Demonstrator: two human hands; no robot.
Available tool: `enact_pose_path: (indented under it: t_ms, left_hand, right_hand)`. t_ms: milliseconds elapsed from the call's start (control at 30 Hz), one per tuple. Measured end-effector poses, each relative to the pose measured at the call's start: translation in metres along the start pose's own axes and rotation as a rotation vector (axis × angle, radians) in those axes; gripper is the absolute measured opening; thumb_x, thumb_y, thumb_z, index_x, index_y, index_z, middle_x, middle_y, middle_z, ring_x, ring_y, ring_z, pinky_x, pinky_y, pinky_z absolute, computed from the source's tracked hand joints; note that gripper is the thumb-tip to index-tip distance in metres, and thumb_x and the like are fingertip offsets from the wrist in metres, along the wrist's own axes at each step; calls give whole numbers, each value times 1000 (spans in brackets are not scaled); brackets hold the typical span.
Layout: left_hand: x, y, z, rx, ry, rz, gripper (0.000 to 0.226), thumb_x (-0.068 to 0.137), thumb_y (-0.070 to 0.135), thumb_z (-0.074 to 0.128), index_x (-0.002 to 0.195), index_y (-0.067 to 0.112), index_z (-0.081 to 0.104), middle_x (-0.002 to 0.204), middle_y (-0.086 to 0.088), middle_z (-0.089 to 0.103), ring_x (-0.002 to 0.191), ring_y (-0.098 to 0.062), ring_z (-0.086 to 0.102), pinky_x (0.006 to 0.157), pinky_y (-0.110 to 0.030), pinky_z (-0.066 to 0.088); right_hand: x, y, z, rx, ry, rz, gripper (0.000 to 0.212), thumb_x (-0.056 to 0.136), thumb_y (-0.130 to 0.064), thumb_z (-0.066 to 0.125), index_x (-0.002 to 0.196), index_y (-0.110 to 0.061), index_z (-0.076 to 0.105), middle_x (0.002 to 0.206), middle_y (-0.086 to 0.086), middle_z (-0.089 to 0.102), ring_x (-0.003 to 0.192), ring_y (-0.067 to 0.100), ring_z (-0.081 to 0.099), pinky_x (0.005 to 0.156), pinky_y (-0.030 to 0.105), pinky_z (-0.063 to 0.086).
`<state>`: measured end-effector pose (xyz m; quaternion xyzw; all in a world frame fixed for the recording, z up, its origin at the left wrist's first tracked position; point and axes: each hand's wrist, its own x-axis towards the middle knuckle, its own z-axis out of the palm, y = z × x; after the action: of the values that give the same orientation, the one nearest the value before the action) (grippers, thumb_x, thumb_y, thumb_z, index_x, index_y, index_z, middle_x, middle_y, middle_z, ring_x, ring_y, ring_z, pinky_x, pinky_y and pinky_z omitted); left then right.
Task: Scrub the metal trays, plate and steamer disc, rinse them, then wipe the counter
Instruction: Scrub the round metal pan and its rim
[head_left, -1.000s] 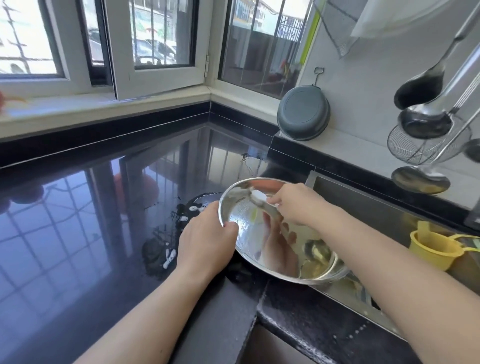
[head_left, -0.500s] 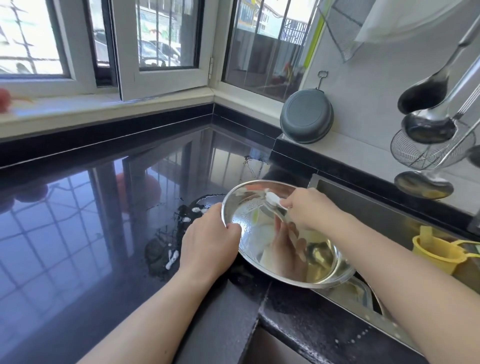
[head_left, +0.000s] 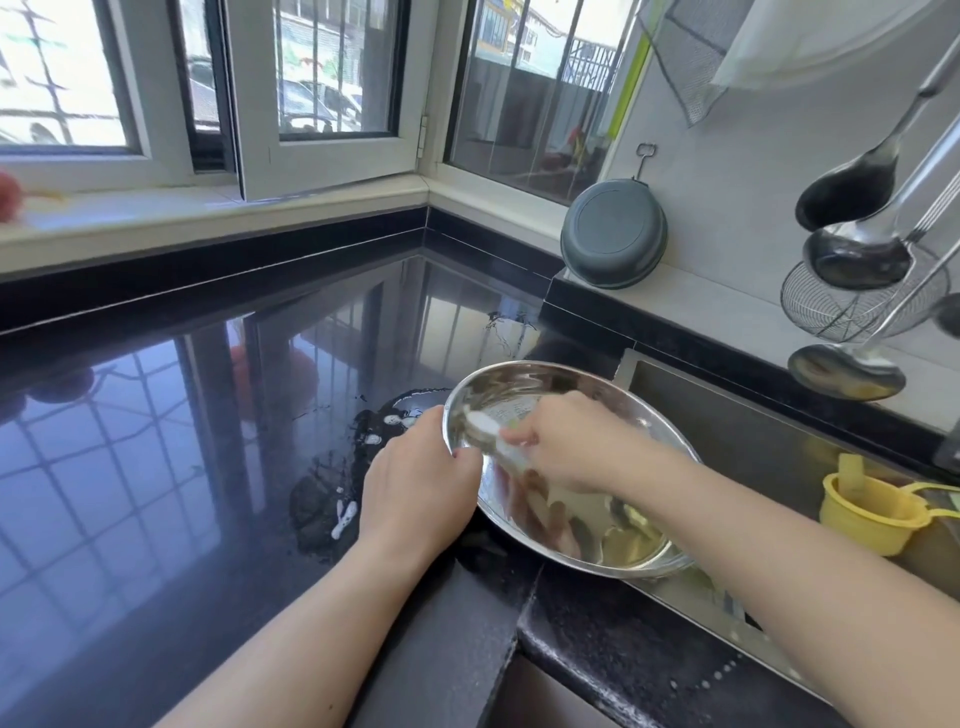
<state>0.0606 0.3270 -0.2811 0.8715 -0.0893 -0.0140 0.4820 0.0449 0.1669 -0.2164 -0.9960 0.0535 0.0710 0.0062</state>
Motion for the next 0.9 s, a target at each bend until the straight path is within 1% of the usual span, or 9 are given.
enact_pose_path:
  t_ms: [133, 233, 433, 500, 567, 700, 767, 833, 900]
  left_hand:
    - [0, 0, 0, 11, -2, 4, 23, 80, 29, 46, 97, 33, 60, 83, 8, 69, 84, -24, 62, 80, -42, 53]
    - [-1, 0, 0, 12, -4, 3, 24, 78, 29, 46, 97, 33, 60, 83, 7, 69, 83, -25, 62, 79, -42, 54]
    - [-1, 2, -2, -33, 19, 0, 18, 85, 29, 49, 97, 35, 61, 86, 10, 69, 86, -21, 62, 77, -39, 51]
    - [-1, 2, -2, -43, 34, -4, 15, 86, 28, 49, 93, 34, 60, 84, 11, 68, 82, -17, 60, 74, -38, 48]
    - [-2, 3, -3, -62, 49, -4, 18, 83, 22, 50, 92, 33, 60, 80, 10, 67, 79, -16, 59, 72, -39, 48]
    - [-2, 1, -3, -124, 98, 8, 27, 82, 17, 52, 99, 35, 61, 81, 11, 69, 82, -18, 61, 75, -40, 50]
    - [-1, -1, -3, -158, 115, -9, 30, 84, 16, 53, 106, 37, 57, 92, 11, 70, 92, -21, 61, 84, -42, 51]
    - [0, -2, -5, -213, 135, -62, 38, 88, 15, 56, 116, 40, 57, 101, 13, 70, 100, -19, 61, 88, -39, 49]
    - [4, -1, -14, -247, 123, -110, 36, 90, 17, 59, 118, 38, 61, 102, 16, 69, 104, -16, 63, 84, -35, 47]
  right_hand:
    - [5, 22, -5, -159, 54, 100, 32, 92, -19, 53, 116, -30, 72, 107, 8, 67, 88, 31, 59, 77, 35, 52]
    - [6, 46, -14, -126, 68, 256, 38, 97, -20, 46, 127, -26, 68, 121, 13, 63, 99, 35, 59, 86, 38, 51]
    - [-4, 3, 3, 24, -42, -27, 39, 99, -22, 54, 128, -46, 67, 121, 2, 70, 89, 21, 60, 87, 33, 55]
    - [0, 2, 3, -39, -21, -7, 43, 99, -19, 51, 130, -47, 65, 123, 2, 67, 95, 26, 63, 83, 34, 55]
    - [6, 16, -3, -137, 49, 92, 39, 99, -19, 46, 128, -34, 68, 119, 7, 65, 96, 32, 61, 79, 34, 51]
    - [13, 31, -11, -164, 6, 144, 42, 100, -16, 41, 135, -28, 61, 120, 12, 63, 107, 34, 60, 85, 36, 52]
    - [13, 20, -7, -101, -9, 85, 39, 102, -22, 44, 133, -35, 64, 118, 7, 65, 102, 32, 62, 87, 37, 54]
    - [11, 3, -5, 47, -36, 16, 41, 102, -21, 46, 129, -44, 66, 120, 5, 62, 92, 27, 58, 77, 31, 48]
    - [10, -6, -7, 69, -63, 9, 46, 99, -14, 44, 99, -51, 71, 106, 3, 57, 86, 27, 52, 64, 30, 38]
